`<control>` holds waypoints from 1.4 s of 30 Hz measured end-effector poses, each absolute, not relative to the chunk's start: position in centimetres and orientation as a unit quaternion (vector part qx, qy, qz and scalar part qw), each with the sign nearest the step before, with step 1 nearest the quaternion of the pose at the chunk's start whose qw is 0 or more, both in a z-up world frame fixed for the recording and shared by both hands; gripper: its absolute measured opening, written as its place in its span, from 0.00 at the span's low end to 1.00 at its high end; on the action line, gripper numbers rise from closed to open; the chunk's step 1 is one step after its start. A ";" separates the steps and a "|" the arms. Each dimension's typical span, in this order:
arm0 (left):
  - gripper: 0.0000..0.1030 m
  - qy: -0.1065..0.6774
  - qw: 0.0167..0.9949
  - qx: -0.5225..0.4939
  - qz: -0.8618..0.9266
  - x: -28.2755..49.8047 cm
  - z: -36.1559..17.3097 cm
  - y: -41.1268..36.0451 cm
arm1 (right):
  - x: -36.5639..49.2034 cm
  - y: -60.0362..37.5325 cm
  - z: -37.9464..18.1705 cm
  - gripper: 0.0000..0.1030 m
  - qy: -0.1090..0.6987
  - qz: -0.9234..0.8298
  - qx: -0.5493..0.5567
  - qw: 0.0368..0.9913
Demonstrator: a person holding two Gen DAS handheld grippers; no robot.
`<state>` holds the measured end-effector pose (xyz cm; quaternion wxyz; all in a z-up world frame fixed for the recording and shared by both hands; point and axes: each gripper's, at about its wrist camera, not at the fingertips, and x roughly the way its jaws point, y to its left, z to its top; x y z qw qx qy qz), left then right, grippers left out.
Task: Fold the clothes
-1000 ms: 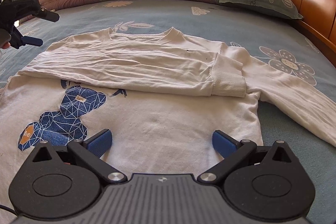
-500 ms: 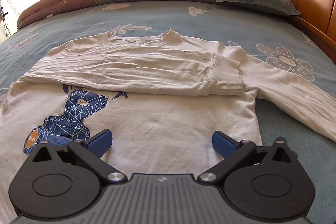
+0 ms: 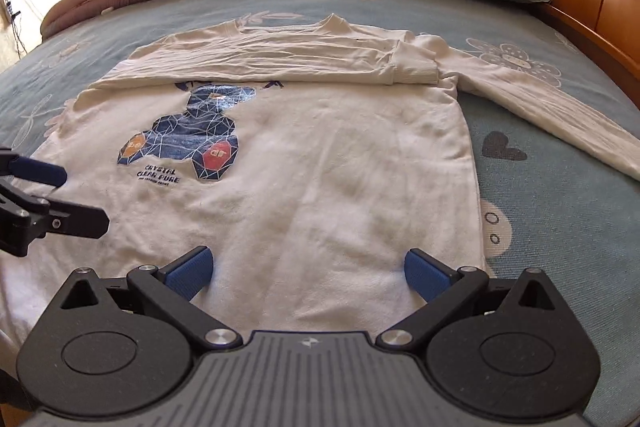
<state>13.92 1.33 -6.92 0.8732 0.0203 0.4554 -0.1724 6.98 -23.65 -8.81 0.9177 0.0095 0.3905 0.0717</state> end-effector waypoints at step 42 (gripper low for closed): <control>0.99 0.408 0.896 0.025 -0.172 9.5 -4.8 -0.4 | 6.3 -35.6 -4.3 1.00 0.320 0.088 0.218 0.918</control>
